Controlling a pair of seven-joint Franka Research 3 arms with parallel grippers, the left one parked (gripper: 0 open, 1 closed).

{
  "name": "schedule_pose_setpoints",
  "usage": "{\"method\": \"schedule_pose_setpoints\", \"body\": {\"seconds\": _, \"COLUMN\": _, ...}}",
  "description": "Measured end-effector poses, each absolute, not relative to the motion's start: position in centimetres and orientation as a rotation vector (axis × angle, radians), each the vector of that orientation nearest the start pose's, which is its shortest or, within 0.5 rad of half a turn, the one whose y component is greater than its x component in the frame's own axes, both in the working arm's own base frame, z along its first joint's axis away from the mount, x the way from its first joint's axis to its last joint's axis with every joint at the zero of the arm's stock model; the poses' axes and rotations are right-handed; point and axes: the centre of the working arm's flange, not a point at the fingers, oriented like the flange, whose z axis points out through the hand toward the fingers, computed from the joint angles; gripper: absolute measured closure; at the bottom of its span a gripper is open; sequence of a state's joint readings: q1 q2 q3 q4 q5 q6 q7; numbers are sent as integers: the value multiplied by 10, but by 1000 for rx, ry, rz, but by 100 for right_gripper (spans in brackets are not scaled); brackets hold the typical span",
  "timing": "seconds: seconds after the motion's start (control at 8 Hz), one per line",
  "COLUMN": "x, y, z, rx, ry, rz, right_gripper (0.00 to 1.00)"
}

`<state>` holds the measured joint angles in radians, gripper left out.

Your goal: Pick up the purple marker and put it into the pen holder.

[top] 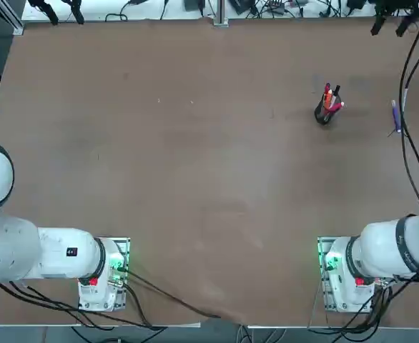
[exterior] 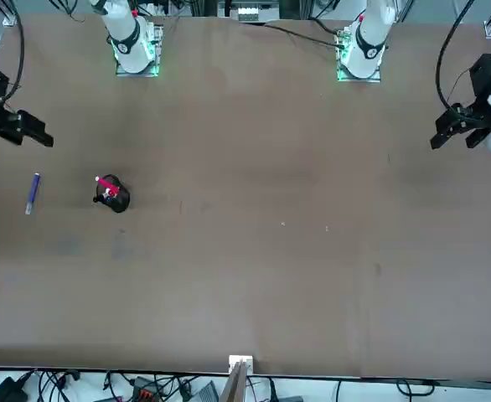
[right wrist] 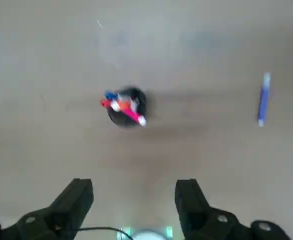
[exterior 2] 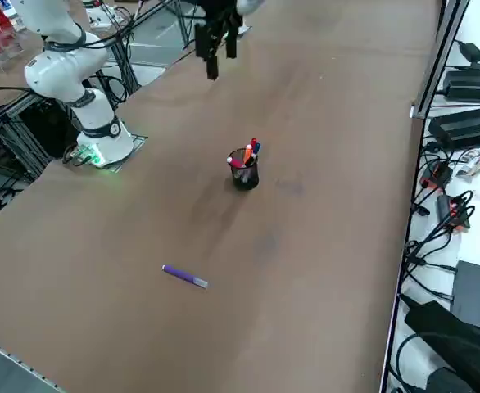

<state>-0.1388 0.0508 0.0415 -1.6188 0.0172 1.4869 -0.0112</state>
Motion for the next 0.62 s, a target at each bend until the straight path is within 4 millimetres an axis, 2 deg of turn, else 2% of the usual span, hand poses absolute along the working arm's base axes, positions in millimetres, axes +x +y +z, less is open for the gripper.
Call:
{"method": "schedule_pose_setpoints", "body": {"seconds": 0.25, "x": 540, "y": -105, "z": 535, "rx": -3083, "ry": 266, "rz": 516, "right_gripper": 0}}
{"method": "schedule_pose_setpoints", "body": {"seconds": 0.38, "x": 538, "y": -135, "z": 510, "rx": -3095, "ry": 325, "rz": 603, "right_gripper": 0}}
{"method": "schedule_pose_setpoints", "body": {"seconds": 0.5, "x": 539, "y": -164, "z": 481, "rx": -3100, "ry": 368, "rz": 631, "right_gripper": 0}}
{"method": "schedule_pose_setpoints", "body": {"seconds": 0.62, "x": 542, "y": -195, "z": 447, "rx": -3107, "ry": 349, "rz": 576, "right_gripper": 0}}
